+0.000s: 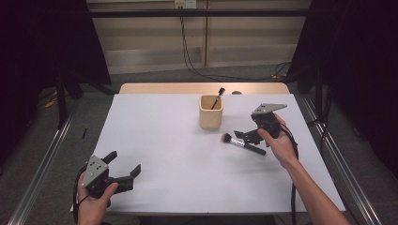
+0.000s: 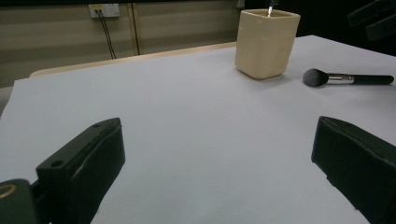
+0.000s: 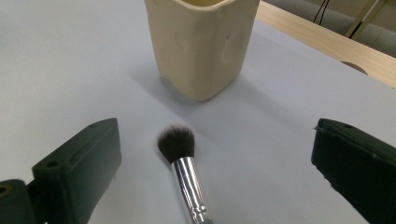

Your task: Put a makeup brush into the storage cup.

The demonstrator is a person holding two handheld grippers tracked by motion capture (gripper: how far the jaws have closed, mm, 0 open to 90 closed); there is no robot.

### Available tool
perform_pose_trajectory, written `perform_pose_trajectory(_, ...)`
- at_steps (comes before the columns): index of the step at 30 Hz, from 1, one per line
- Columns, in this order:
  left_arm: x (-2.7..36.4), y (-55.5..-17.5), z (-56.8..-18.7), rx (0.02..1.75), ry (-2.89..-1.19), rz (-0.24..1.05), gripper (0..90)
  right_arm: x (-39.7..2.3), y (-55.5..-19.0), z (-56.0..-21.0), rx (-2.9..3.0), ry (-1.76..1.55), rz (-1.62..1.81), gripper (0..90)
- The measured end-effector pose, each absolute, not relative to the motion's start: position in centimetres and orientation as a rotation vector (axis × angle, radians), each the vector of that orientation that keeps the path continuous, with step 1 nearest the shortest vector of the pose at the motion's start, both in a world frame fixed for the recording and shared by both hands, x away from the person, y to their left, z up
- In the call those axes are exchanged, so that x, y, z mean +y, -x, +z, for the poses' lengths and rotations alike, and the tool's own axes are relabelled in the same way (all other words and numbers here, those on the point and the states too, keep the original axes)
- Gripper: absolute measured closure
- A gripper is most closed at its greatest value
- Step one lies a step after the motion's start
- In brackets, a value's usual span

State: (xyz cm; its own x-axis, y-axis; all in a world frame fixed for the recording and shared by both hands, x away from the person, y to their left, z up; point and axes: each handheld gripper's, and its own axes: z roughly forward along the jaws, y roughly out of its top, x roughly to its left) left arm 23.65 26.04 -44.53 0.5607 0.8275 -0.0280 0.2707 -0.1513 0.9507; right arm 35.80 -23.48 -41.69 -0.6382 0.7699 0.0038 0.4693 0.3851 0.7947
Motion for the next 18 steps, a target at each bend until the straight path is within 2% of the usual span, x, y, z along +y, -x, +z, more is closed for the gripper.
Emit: perform_pose_trajectory(18,26.3,-23.5,-44.4,0.937,-1.68,0.638,2.9,-22.1,-37.7,-41.4,2.65,-1.006,0.848,4.6)
